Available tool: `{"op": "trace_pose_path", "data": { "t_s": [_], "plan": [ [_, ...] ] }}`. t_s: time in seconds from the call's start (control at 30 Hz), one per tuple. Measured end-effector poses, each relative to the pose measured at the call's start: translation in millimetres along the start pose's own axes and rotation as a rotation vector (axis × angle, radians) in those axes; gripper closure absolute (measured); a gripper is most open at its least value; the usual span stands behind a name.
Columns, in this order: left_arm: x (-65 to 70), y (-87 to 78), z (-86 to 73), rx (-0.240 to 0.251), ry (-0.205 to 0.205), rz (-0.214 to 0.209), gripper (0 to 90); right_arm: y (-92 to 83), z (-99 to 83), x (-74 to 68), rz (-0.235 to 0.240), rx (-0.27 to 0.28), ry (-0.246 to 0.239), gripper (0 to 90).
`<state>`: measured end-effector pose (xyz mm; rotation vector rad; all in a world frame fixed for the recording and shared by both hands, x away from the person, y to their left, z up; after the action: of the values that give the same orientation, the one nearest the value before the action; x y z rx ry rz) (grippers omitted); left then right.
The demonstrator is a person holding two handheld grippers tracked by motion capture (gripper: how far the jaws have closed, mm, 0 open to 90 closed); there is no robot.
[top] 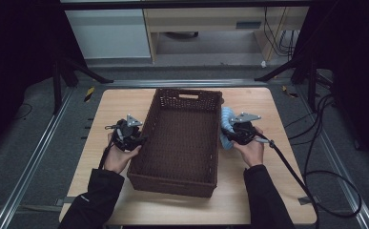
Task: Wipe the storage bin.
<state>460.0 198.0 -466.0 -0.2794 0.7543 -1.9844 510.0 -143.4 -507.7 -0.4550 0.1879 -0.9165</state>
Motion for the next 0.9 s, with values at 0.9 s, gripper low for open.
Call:
{"op": "trace_pose_path", "data": {
  "t_s": [0.9],
  "plan": [
    [13.0,-19.6,-14.4,-0.012,-0.035,-0.062,69.5,-32.3,14.5,-9.4,0.032,0.059,-0.010,70.7]
  ]
}}
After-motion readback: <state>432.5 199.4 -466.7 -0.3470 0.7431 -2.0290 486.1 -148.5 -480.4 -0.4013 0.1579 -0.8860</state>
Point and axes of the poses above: each handheld gripper's, and its own axes: y roughly forward along the jaws, z roughly out of its top, x roughly to its right, the point moved 7 cm from there along y, roughly forward along the jaws, and after that the axes turned 10 degrees about x, right-handed, at the moved point
